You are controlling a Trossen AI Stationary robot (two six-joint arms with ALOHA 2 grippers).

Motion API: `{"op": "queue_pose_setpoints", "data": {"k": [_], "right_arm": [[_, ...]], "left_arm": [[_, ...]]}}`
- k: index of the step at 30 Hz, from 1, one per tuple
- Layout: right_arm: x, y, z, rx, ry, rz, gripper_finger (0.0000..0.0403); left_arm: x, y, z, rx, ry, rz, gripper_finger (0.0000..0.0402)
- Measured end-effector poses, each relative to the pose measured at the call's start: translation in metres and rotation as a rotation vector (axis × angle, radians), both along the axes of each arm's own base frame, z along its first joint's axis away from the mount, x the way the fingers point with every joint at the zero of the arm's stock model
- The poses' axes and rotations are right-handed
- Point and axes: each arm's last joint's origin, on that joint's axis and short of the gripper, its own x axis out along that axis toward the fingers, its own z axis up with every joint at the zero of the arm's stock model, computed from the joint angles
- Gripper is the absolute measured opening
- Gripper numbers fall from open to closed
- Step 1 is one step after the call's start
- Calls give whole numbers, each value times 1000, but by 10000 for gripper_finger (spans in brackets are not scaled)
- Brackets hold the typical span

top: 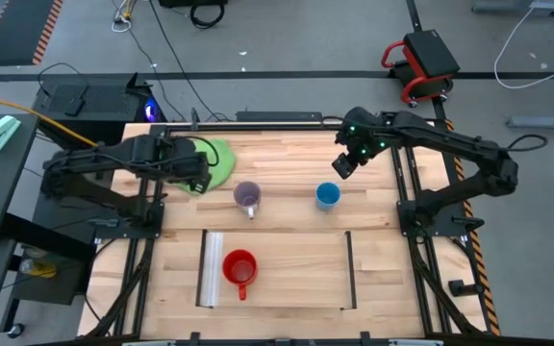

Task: Stack small to large cups/mugs on shelf
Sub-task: Put the blue cup on the shelf

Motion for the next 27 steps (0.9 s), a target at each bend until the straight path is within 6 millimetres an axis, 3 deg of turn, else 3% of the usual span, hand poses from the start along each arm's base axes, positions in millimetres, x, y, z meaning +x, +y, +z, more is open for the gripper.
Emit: {"op": "queue_pose_setpoints", "data": {"k": [13,22,27], "right_arm": [[31,14,-32,-69,203,51,123],[31,31,-57,-75,315,110,123],[36,30,-64,-82,268,89,123]], "left_arm": [[-21,19,-26,-106,-88,37,76],[-20,24,-29,-102,-108,54,91],[-18,25,-28,-93,-130,35,90]]}}
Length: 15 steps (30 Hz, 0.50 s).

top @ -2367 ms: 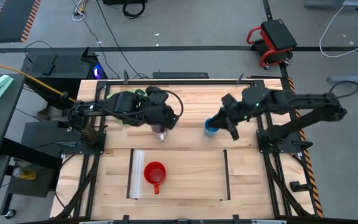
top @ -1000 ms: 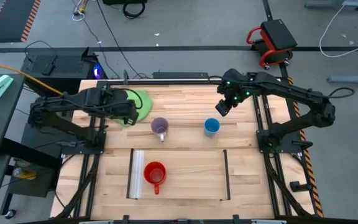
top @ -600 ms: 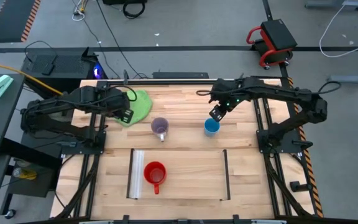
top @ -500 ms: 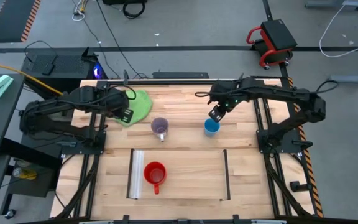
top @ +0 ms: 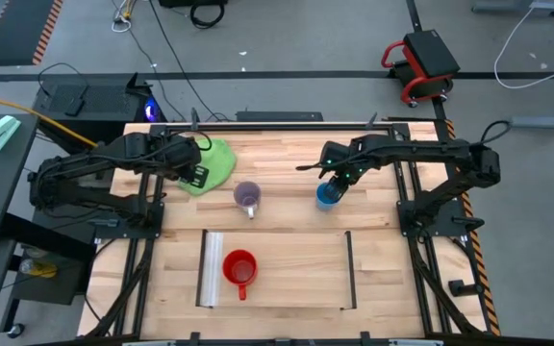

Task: Stack small to large cups/mugs on shelf
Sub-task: Put the blue cup on the shelf

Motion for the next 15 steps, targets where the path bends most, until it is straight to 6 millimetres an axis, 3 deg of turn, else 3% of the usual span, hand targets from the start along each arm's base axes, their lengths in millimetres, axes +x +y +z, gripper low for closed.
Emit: {"op": "queue_pose_setpoints", "data": {"k": [15], "right_arm": [[6,-1,-15,2,-3,-1,123]], "left_arm": [[0,0,0,-1,1,1,95]]}}
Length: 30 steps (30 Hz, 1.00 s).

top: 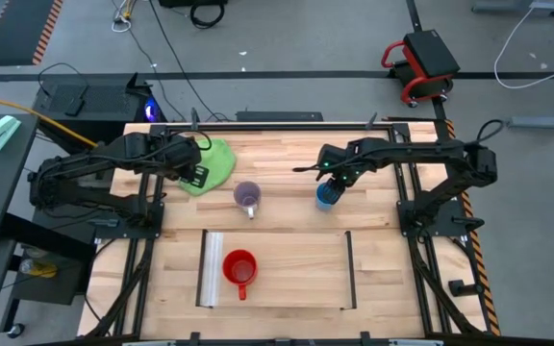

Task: Stack small to large cups/mugs on shelf
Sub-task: Put the blue cup on the shelf

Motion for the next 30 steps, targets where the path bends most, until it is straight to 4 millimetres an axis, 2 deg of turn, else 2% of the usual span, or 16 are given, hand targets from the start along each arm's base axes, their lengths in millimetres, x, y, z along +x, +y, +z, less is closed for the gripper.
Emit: {"op": "queue_pose_setpoints", "data": {"k": [10,30], "right_arm": [[9,-4,-17,14,61,-7,120],[7,-3,-16,29,65,-15,60]], "left_arm": [[0,0,0,-1,-2,5,92],[0,0,0,0,-6,7,93]]}}
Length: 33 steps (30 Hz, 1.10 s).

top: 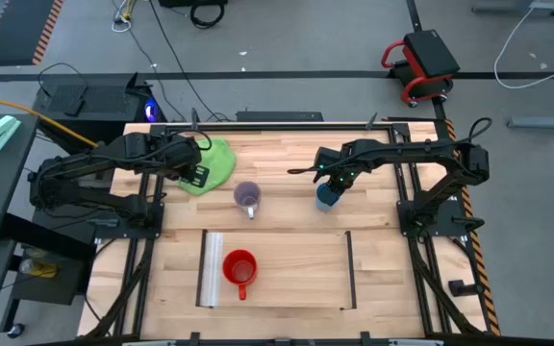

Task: Stack small to large cups/mugs on shelf
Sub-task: Put the blue cup on the shelf

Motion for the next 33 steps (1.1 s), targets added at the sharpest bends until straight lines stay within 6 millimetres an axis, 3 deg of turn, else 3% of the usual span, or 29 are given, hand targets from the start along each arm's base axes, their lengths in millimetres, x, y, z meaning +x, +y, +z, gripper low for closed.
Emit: {"op": "queue_pose_setpoints", "data": {"k": [19,27,33], "right_arm": [[0,0,0,8,0,1,58],[0,0,1,6,-2,14,12],[2,0,9,2,-5,33,11]], "left_arm": [[0,0,0,1,-1,-2,90],[0,0,0,2,-1,-2,89],[0,0,0,2,-1,-2,88]]}}
